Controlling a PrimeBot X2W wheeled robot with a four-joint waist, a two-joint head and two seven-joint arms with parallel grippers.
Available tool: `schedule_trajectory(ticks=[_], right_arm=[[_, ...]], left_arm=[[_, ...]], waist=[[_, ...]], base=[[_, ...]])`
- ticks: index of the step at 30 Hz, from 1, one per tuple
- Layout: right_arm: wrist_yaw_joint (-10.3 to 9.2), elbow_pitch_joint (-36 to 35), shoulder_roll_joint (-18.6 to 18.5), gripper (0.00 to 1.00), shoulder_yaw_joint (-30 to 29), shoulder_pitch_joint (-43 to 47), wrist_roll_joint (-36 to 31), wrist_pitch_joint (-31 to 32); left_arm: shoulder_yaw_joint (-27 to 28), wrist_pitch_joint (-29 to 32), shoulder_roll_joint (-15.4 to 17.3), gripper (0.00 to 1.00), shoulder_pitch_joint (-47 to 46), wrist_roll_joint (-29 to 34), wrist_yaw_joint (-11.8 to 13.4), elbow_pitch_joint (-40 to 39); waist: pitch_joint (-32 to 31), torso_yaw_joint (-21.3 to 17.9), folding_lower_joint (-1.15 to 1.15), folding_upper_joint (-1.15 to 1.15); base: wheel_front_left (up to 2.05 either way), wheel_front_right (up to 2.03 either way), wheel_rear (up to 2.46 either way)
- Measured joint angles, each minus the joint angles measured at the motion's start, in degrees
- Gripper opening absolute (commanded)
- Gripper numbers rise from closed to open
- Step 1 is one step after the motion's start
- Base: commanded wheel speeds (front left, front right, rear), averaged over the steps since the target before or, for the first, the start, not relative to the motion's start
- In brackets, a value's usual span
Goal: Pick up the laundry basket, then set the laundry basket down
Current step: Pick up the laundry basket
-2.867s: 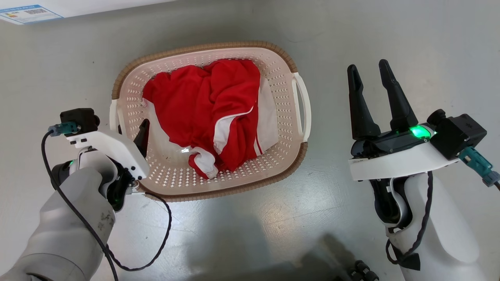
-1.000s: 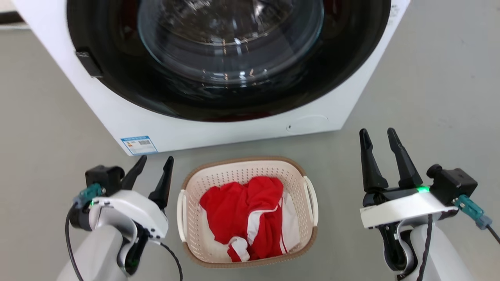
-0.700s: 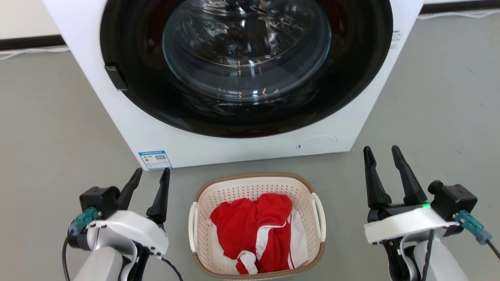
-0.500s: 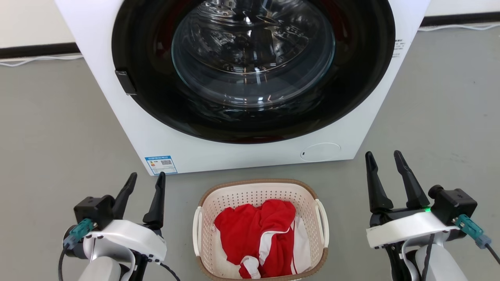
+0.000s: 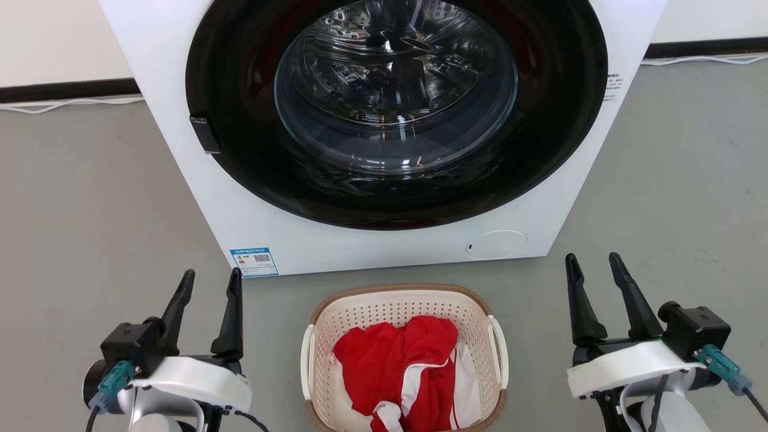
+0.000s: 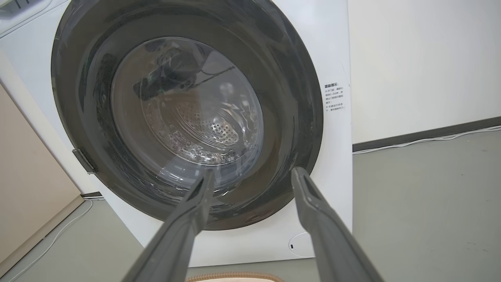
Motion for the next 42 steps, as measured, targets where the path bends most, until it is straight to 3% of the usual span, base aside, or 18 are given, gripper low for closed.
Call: schedule_trajectory(ticks=[13,28,42], right_arm=[[0.0,0.0,-0.1,1.0,-0.1,0.0,-0.1,0.0],[0.0,-0.1,-0.1,1.0,-0.4,0.0,-0.1,0.0],[0.0,-1.0,0.0,1.0,-0.6,-2.7,-0.1,0.0]], left_arm=[[3.2,-0.2,-2.8,1.0,1.3,3.7,-2.0,-0.5],[4.3,-0.2,-3.4,1.0,1.3,4.3,-2.5,0.2],[2.6,-0.2,-2.7,1.0,-2.3,3.4,-2.5,1.6]], waist=[[-0.1,-0.1,0.0,0.0],[1.2,0.2,0.0,0.0],[7.7,-0.2,0.0,0.0]], base=[[0.0,0.0,0.0],[0.0,0.0,0.0],[0.0,0.0,0.0]])
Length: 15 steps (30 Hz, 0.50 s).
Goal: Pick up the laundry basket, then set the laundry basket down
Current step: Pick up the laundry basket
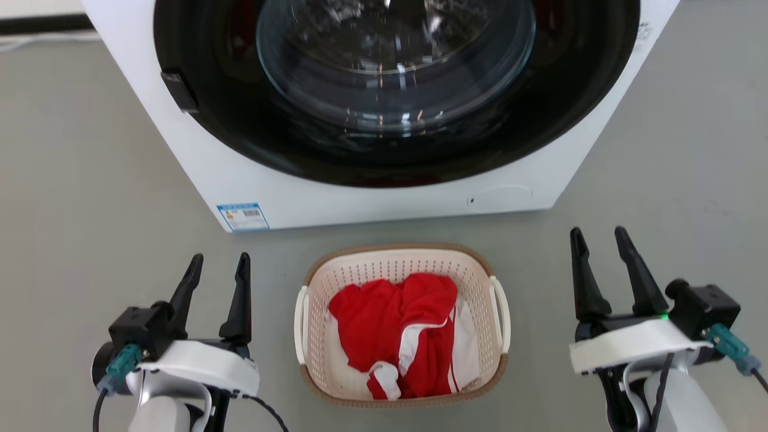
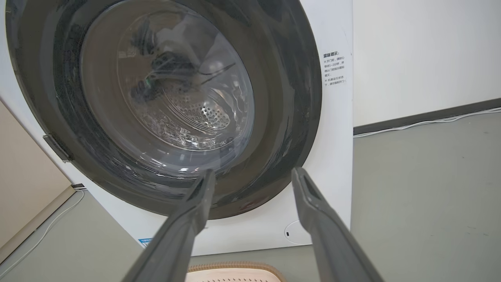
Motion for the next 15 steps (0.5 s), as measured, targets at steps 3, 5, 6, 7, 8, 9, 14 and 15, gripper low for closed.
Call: schedule_trajectory(ticks=[3,5,6,7,8,9,14,15], right_arm=[[0.0,0.6,0.0,1.0,0.2,-1.7,0.0,0.0],[0.0,1.2,0.0,1.0,0.4,-2.3,0.0,0.0],[0.0,1.6,0.0,1.0,0.5,-2.9,0.0,0.0],[0.0,1.9,0.0,1.0,0.5,-3.5,0.0,0.0],[0.0,2.2,0.0,1.0,0.6,-4.1,0.0,0.0],[0.0,2.7,0.0,1.0,0.6,-4.8,-0.2,0.0],[0.0,5.1,0.0,1.0,0.6,-7.6,-0.6,0.0],[0.0,5.6,0.0,1.0,0.6,-8.1,-0.6,0.0]], left_arm=[[-0.4,0.0,0.4,1.0,-1.7,-0.8,0.0,1.0],[-0.8,0.0,0.7,1.0,-2.2,-0.9,0.0,1.4],[-1.2,0.0,1.1,1.0,-2.8,-1.2,0.0,1.9],[-1.7,0.0,1.4,1.0,-3.4,-1.5,0.0,2.5],[-2.2,0.0,1.7,1.0,-4.0,-2.0,0.0,3.1],[-2.8,0.0,2.0,1.0,-4.7,-2.7,0.0,3.7],[-4.5,0.0,2.9,1.0,-8.4,-4.5,0.0,7.2],[-5.0,0.0,3.1,1.0,-9.1,-4.8,0.0,8.0]], waist=[[2.2,-0.1,0.0,0.0],[3.0,-0.1,0.0,0.0],[3.8,-0.1,0.0,0.0],[4.6,-0.1,0.0,0.0],[5.4,-0.1,0.0,0.0],[6.2,-0.1,0.0,0.0],[9.9,0.0,0.0,0.0],[10.7,0.0,0.0,0.0]], base=[[0.0,0.0,0.0],[0.0,0.0,0.0],[0.0,0.0,0.0],[0.0,0.0,0.0],[0.0,0.0,0.0],[0.0,0.0,0.0],[0.0,0.0,0.0],[0.0,0.0,0.0]])
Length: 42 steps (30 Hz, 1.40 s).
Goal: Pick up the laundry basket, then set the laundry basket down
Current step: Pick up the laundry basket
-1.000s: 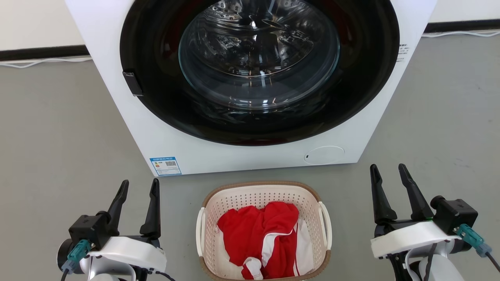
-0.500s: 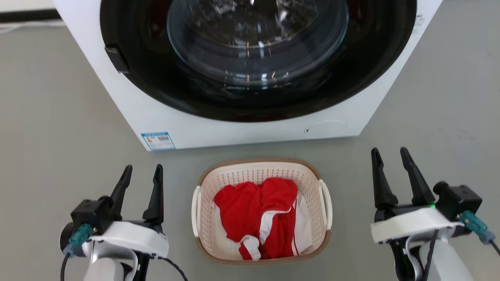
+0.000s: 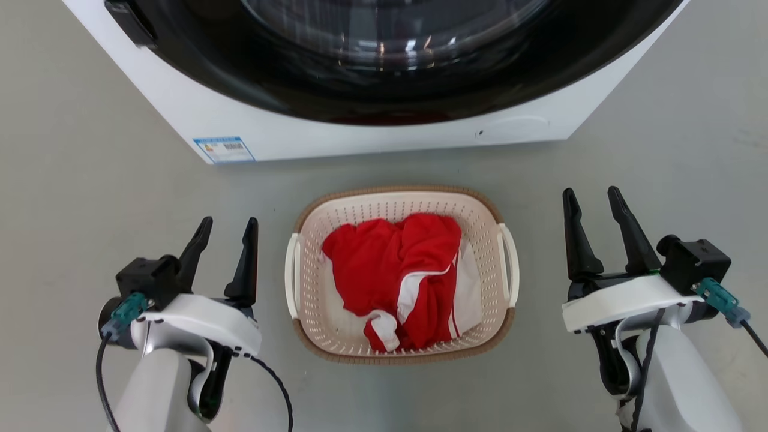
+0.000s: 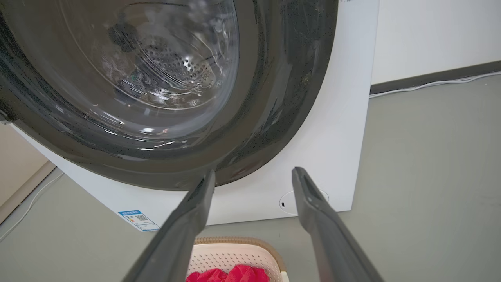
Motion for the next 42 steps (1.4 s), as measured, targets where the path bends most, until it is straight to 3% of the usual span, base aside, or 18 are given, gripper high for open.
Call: schedule_trajectory(ticks=[27,42], right_arm=[[0.01,20.4,-0.3,1.0,0.0,-13.7,-1.7,0.0],[0.02,29.5,-0.5,1.0,3.8,-22.2,-1.4,0.0]], left_arm=[[-14.1,0.0,1.9,1.0,-18.9,-9.5,0.0,19.8],[-22.3,0.0,2.4,1.0,-28.6,-17.1,0.0,32.3]], waist=[[18.2,1.7,0.0,0.0],[26.0,0.1,0.0,0.0]], base=[[0.0,0.0,0.0],[0.0,0.0,0.0]])
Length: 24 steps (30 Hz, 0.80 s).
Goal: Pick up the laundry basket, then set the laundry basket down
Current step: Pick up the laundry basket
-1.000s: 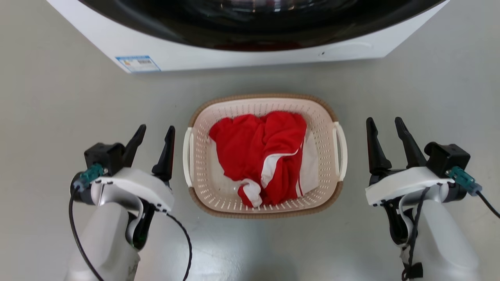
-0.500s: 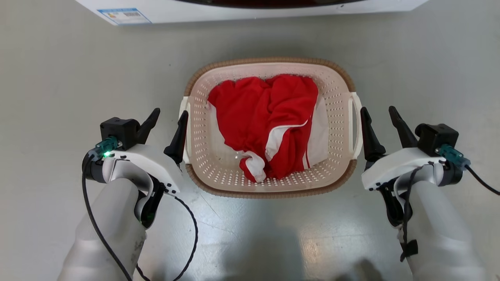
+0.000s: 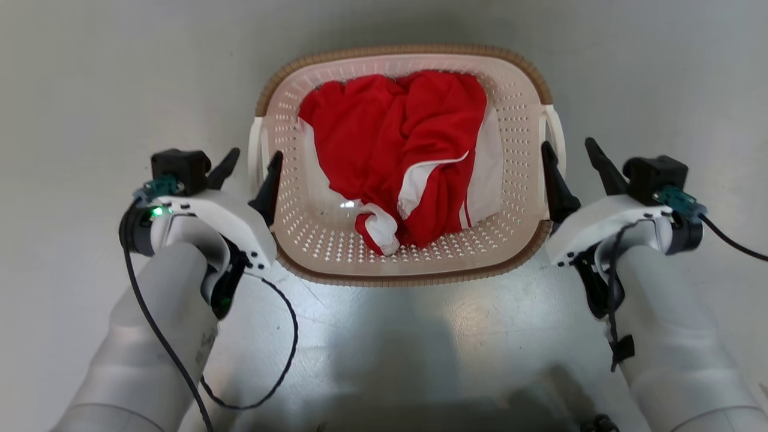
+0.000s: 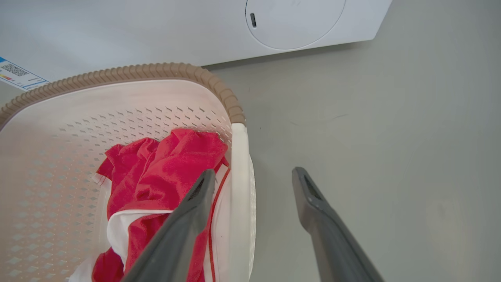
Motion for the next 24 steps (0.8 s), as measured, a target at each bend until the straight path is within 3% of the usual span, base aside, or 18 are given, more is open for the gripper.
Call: schedule_trajectory(ticks=[20,21,22,23,24], right_arm=[[0.01,9.1,-0.2,1.0,6.8,-8.6,3.6,0.0],[0.01,9.2,-0.3,0.93,7.2,-8.9,3.6,0.0],[0.02,9.5,-0.3,0.76,7.4,-9.2,3.6,0.0],[0.01,9.6,-0.2,0.52,7.6,-9.5,3.7,0.0],[0.01,9.7,-0.3,0.42,7.7,-9.6,3.8,0.0]], left_arm=[[-9.2,0.0,0.1,1.0,-6.5,-8.6,0.0,4.8],[-9.5,0.0,0.1,1.0,-6.7,-8.9,0.0,4.8],[-9.7,0.0,0.2,1.0,-6.9,-9.4,0.0,4.8],[-9.9,0.0,0.2,0.96,-7.0,-9.7,0.0,4.8],[-10.2,0.0,0.2,0.83,-7.0,-9.9,0.0,4.8]], waist=[[5.8,0.7,0.0,0.0],[5.9,0.8,0.0,0.0],[5.9,0.8,0.0,0.0],[5.9,0.9,0.0,0.0],[5.9,0.9,0.0,0.0]], base=[[0.0,0.0,0.0],[0.0,0.0,0.0],[0.0,0.0,0.0],[0.0,0.0,0.0],[0.0,0.0,0.0]])
